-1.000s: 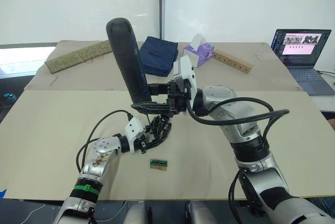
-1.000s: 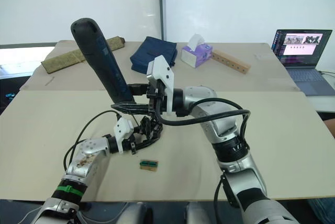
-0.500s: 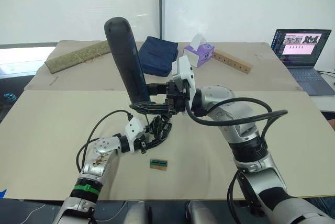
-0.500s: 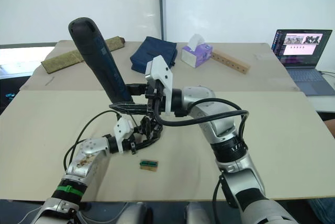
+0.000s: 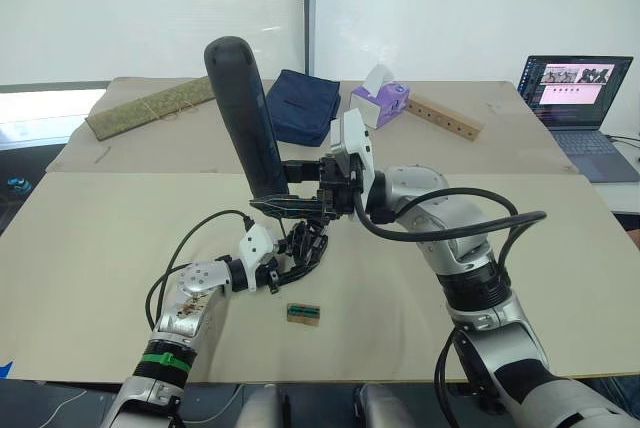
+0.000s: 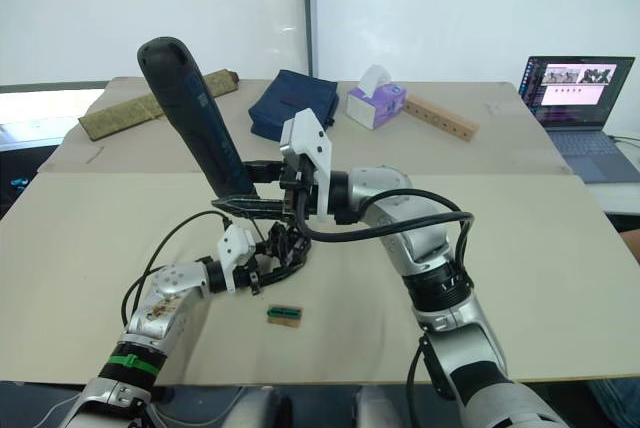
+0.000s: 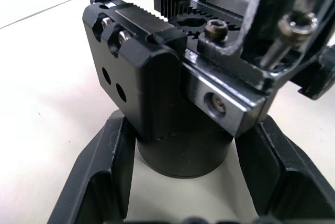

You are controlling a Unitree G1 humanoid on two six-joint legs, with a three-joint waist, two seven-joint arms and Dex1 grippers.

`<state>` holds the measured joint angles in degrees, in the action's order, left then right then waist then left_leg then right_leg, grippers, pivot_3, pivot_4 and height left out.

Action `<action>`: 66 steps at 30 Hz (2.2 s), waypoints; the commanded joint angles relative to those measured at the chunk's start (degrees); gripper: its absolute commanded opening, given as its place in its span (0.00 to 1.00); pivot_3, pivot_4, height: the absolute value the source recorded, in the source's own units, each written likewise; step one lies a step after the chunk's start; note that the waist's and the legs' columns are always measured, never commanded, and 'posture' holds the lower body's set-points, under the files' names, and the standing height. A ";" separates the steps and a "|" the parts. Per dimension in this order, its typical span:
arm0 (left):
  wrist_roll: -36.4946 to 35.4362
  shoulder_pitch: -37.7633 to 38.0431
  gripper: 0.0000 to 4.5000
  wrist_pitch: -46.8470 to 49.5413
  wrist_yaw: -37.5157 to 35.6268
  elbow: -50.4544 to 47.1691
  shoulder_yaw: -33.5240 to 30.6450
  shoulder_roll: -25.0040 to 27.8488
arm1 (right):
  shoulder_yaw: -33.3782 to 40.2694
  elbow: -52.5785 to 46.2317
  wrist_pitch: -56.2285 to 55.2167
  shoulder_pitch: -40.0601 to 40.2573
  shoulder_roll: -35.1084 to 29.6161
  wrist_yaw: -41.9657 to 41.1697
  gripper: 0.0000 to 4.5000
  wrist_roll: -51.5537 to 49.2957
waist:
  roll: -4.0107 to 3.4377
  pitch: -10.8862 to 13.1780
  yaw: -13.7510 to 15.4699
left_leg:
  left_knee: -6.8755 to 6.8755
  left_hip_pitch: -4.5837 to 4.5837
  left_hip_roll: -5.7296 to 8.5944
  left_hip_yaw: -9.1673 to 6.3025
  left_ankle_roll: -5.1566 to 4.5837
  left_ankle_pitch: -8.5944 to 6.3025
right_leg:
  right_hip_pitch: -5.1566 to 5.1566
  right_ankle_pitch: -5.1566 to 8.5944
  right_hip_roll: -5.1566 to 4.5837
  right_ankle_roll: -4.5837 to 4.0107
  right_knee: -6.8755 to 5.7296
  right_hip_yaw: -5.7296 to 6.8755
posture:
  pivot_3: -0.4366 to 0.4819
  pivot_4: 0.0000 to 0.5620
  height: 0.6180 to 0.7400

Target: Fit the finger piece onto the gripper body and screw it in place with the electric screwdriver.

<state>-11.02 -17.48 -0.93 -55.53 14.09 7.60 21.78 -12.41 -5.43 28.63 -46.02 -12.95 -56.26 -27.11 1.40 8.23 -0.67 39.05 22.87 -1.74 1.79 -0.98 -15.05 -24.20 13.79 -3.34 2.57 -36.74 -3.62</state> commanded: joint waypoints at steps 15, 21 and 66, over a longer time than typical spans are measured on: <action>0.93 0.99 0.50 1.99 -1.12 1.45 2.32 -0.12 | 0.81 -0.50 -4.11 1.80 0.14 -0.27 0.43 0.63 | 0.00 0.00 0.00 | 0.00 0.00 0.01 0.00 0.00 0.00 | 0.01 0.00 0.00 0.00 0.00 0.00 | 0.48 0.27 1.00; 0.83 0.89 0.50 2.15 -1.10 1.55 2.18 -0.08 | -0.05 0.64 -6.14 3.63 0.19 -0.54 0.43 1.92 | -0.01 -0.01 0.02 | 0.00 -0.02 0.02 0.00 0.00 0.00 | 0.03 0.00 0.00 0.00 0.00 0.00 | 0.48 0.27 1.00; 1.01 1.30 0.50 2.99 -0.89 0.68 2.10 -0.16 | -2.87 5.81 -7.19 8.14 0.51 2.98 0.43 3.61 | -0.08 -0.48 -0.15 | -0.41 -1.00 -0.09 0.03 0.01 -0.02 | 1.06 0.04 0.02 -0.03 0.53 0.00 | 0.48 0.27 1.00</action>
<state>-10.46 -17.57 1.26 -55.47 14.33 7.77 21.89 -13.94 -2.71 19.68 -39.32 -11.84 -53.45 -25.54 1.32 7.74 -0.83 38.64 21.87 -1.83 1.82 -0.96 -15.07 -23.13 13.83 -3.32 2.54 -36.21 -3.62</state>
